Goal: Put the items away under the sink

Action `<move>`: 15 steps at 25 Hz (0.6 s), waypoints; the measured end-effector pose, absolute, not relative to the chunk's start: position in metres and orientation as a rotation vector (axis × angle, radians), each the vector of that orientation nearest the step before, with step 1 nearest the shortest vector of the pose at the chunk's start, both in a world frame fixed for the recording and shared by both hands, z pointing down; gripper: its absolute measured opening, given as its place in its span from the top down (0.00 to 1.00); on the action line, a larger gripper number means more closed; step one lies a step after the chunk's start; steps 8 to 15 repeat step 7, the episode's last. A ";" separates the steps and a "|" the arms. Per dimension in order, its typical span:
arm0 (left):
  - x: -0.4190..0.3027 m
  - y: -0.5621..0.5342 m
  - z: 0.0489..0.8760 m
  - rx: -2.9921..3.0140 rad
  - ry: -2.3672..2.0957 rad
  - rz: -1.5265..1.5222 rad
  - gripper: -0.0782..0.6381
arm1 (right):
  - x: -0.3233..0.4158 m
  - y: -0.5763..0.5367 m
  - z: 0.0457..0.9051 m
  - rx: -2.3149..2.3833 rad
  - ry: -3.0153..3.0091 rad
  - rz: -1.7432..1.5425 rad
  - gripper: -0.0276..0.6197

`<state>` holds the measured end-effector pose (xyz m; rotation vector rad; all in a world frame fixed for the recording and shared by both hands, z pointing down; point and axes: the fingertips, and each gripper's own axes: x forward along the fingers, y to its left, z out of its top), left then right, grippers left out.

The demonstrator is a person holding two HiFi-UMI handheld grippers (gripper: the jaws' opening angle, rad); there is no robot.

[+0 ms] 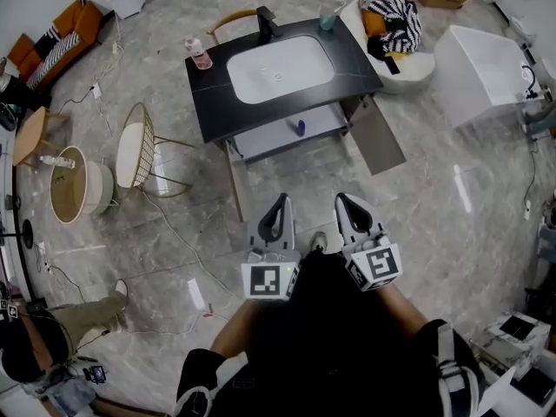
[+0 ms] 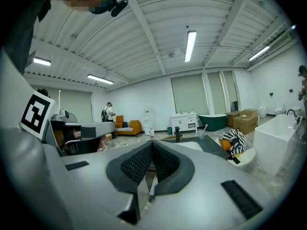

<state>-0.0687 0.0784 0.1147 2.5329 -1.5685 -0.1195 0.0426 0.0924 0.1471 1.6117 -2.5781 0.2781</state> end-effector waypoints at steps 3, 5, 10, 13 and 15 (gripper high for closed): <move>-0.071 0.082 0.117 2.534 -1.563 -0.100 0.87 | 0.041 0.095 0.148 1.621 -2.572 0.277 0.94; -0.074 0.083 0.118 2.533 -1.562 -0.091 0.87 | 0.040 0.096 0.151 1.624 -2.564 0.283 0.94; -0.077 0.083 0.118 2.531 -1.563 -0.092 0.87 | 0.038 0.096 0.153 1.626 -2.559 0.289 0.94; -0.077 0.083 0.118 2.531 -1.563 -0.092 0.87 | 0.038 0.096 0.153 1.626 -2.559 0.289 0.94; -0.077 0.083 0.118 2.531 -1.563 -0.092 0.87 | 0.038 0.096 0.153 1.626 -2.559 0.289 0.94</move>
